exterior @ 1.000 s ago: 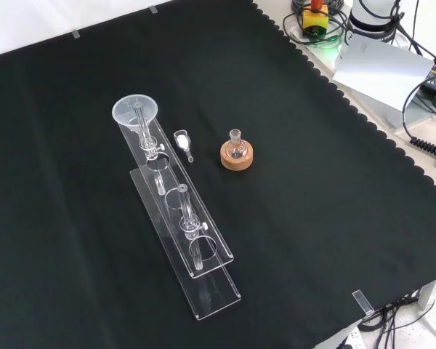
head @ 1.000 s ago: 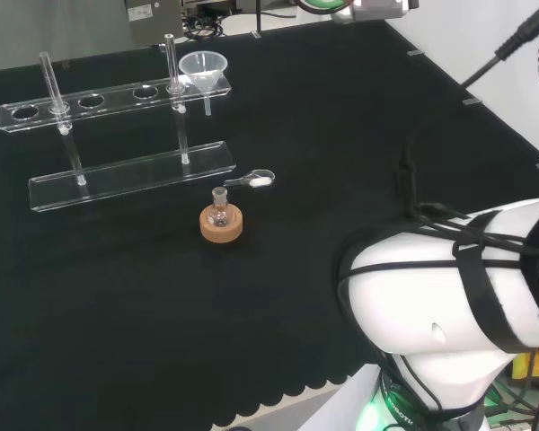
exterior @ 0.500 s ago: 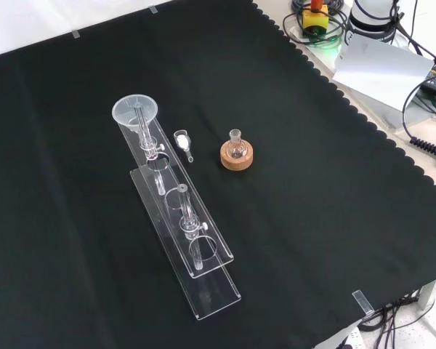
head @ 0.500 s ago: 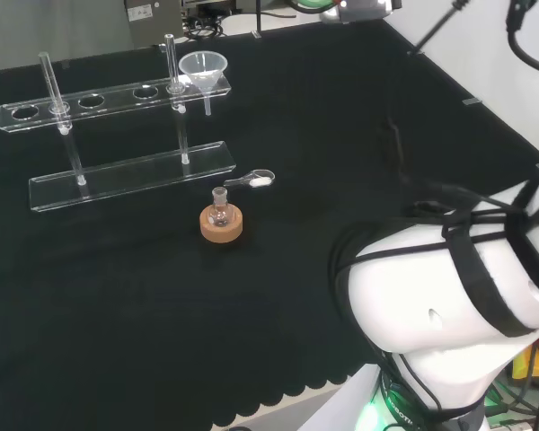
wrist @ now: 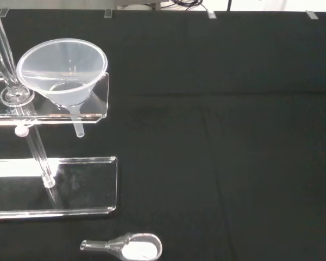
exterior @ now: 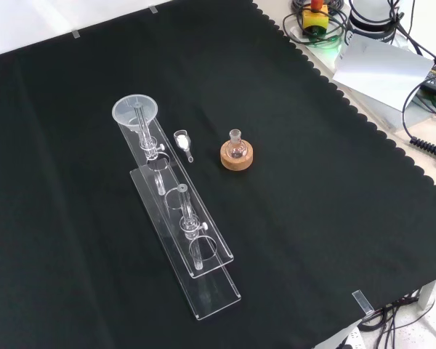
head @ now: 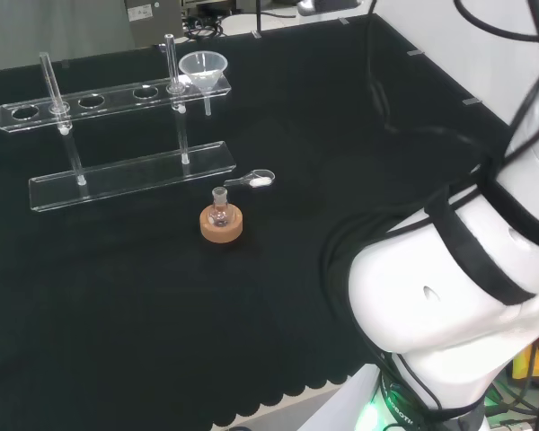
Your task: Pick up the funnel from the transparent funnel stand.
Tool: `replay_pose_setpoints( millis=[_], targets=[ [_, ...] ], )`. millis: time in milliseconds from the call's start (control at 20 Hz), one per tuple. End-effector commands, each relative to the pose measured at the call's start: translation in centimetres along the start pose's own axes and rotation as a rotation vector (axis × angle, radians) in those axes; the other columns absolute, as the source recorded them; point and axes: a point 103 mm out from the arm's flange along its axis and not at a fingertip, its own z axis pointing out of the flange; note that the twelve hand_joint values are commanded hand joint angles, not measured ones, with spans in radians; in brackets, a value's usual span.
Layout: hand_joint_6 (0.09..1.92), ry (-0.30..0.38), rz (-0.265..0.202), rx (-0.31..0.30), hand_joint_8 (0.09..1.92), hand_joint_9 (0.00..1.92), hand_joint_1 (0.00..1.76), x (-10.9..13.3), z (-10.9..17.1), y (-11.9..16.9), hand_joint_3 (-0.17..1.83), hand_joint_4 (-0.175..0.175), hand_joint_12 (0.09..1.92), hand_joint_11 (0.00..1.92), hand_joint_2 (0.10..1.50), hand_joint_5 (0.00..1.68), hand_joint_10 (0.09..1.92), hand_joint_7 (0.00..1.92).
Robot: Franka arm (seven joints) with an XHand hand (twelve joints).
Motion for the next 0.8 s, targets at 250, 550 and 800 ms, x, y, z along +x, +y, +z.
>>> replay_pose_setpoints(
  millis=[250,550,800],
  targets=[
    [0.09,-0.071,-0.118,0.053,0.53,0.17,0.0,4.1,2.0,7.2,0.34,-0.013,1.39,0.0,1.22,0.23,0.64,0.03],
    [0.09,-0.075,-0.169,0.088,0.57,0.3,0.07,5.1,3.5,8.8,0.29,-0.013,1.42,0.03,1.18,0.23,0.68,0.12],
    [0.09,-0.084,-0.169,0.117,0.59,0.32,0.1,5.8,4.8,9.7,0.28,-0.016,1.43,0.04,1.16,0.23,0.68,0.13]
  ],
)
